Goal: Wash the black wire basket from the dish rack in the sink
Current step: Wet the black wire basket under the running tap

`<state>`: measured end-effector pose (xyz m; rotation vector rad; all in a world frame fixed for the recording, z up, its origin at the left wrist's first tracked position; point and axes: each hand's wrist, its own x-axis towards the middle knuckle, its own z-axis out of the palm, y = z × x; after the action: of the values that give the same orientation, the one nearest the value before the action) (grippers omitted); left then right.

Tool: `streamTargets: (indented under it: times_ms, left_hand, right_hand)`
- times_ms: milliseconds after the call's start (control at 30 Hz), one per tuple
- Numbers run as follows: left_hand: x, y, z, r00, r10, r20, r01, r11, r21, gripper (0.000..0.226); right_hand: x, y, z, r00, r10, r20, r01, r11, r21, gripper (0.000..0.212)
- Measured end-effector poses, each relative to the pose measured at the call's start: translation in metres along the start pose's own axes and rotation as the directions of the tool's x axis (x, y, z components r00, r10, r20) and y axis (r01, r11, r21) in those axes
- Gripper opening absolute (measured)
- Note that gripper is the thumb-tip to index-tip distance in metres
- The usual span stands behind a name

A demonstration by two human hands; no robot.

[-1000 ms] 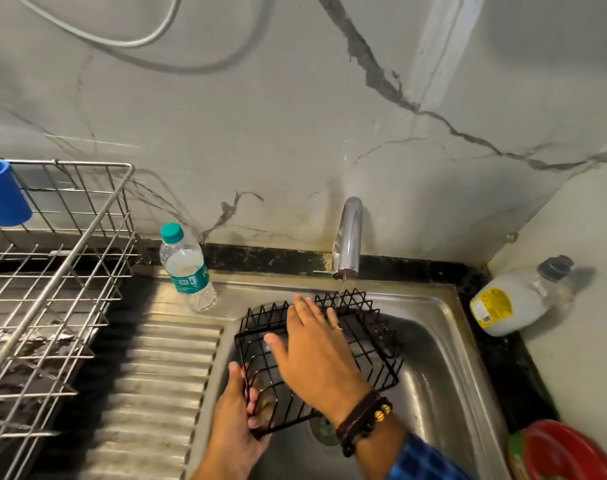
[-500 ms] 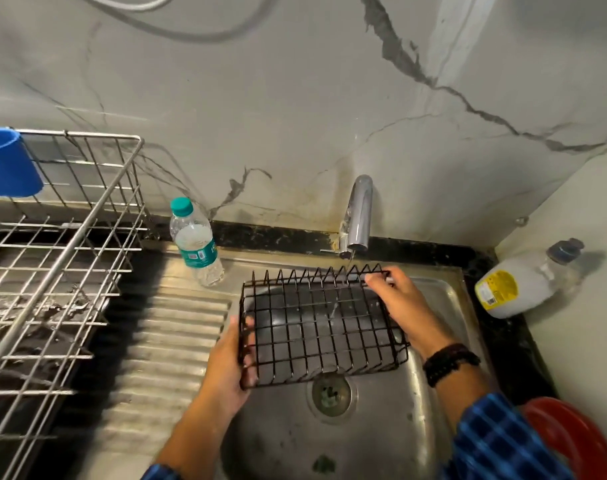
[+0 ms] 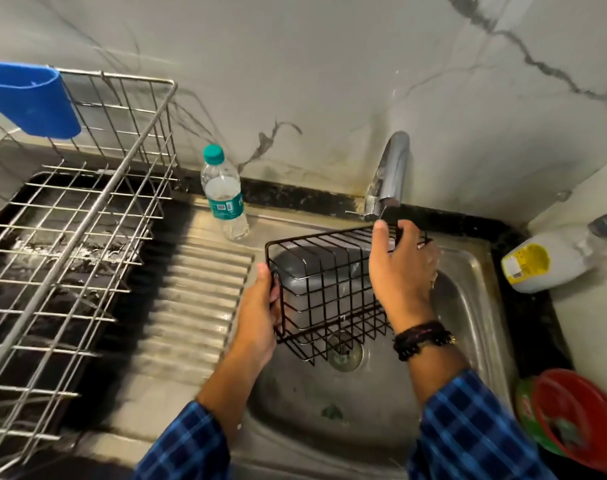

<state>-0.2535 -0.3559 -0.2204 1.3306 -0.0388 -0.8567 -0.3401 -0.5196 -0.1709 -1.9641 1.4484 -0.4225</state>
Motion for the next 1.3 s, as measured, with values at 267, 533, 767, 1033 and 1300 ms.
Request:
streamTargets:
  times_ms: [267, 533, 767, 1033, 1300]
  left_hand:
    - [0.013, 0.011, 0.003, 0.981, 0.170, 0.090, -0.182, 0.973, 0.141, 0.055]
    - [0.017, 0.007, -0.006, 0.951, 0.193, 0.242, -0.235, 0.959, 0.156, 0.063]
    - [0.015, 0.006, -0.021, 0.937, 0.228, 0.263, -0.253, 0.965, 0.064, 0.074]
    - [0.016, -0.006, -0.036, 0.965, 0.180, 0.191, -0.150, 0.975, -0.164, 0.061]
    - [0.025, -0.024, -0.021, 0.965, -0.258, -0.041, 0.251, 0.958, -0.137, 0.060]
  right_hand:
    - [-0.060, -0.028, 0.010, 0.856, -0.506, 0.106, 0.517, 0.834, -0.193, 0.054]
    - [-0.012, 0.028, -0.016, 0.450, -0.817, 0.361, 0.888, 0.452, -0.084, 0.058]
    - [0.021, 0.065, -0.029, 0.575, -0.797, 0.185, 0.814, 0.580, -0.032, 0.050]
    - [0.016, 0.054, -0.008, 0.962, -0.042, 0.270, -0.150, 0.745, 0.650, 0.078]
    - [0.013, 0.056, -0.030, 0.987, -0.162, -0.005, 0.132, 0.786, 0.605, 0.028]
